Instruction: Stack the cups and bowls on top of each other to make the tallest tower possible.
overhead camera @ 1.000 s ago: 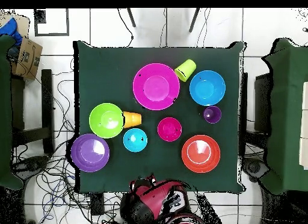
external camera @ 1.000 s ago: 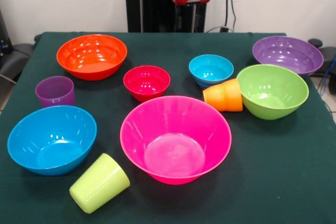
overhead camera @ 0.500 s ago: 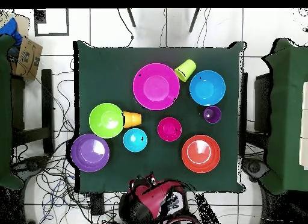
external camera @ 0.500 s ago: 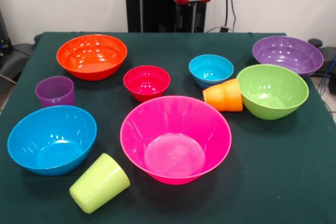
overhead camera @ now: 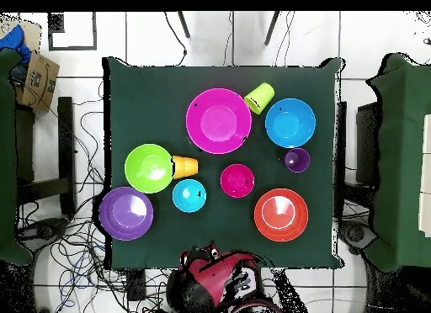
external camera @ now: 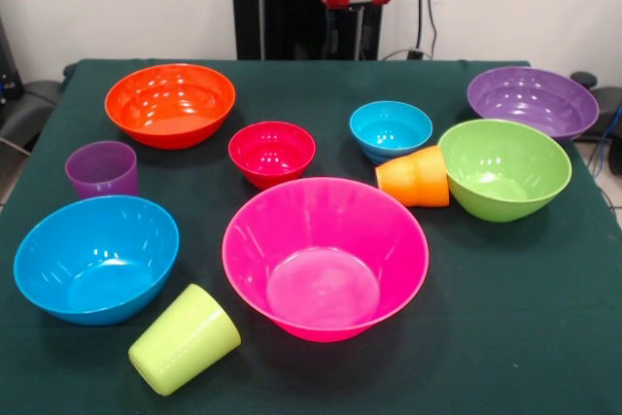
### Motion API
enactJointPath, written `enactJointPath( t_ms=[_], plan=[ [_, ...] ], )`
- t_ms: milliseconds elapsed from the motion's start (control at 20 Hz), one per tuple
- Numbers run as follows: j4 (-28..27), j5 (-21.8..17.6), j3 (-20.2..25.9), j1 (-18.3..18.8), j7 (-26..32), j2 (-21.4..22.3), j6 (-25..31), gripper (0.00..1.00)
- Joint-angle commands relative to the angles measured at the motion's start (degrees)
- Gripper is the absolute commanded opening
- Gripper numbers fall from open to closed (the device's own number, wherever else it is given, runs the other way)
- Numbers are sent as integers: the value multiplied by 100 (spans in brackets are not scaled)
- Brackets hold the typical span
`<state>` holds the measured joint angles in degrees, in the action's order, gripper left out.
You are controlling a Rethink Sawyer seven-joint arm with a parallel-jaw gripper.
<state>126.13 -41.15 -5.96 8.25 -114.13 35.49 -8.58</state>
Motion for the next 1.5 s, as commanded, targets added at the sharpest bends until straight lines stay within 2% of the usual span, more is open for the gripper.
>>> enactJointPath(
  t_ms=[50, 250, 350, 450, 650, 850, 1050, 1150, 1250, 1350, 1500],
  plan=[
    [-123, 262, 364, -74, -612, -120, 331, 100],
    [-83, 277, 359, -105, -593, -2, 404, 100],
    [-110, 280, 491, 19, -529, 79, 556, 100],
    [-20, 332, 667, 142, -396, 407, 902, 100],
    [169, 250, 1277, 929, -34, 763, 1370, 100],
    [421, 303, 1972, 1694, 523, 1403, 1991, 100],
    [600, 304, 2628, 2503, 1079, 1746, 2428, 100],
    [595, 192, 2894, 2903, 1303, 1775, 2554, 100],
    [508, -77, 3098, 3338, 1461, 1589, 2570, 100],
    [370, -289, 3243, 3557, 1483, 1341, 2620, 100],
    [460, -200, 3613, 4033, 1722, 1464, 2923, 100]
  ],
)
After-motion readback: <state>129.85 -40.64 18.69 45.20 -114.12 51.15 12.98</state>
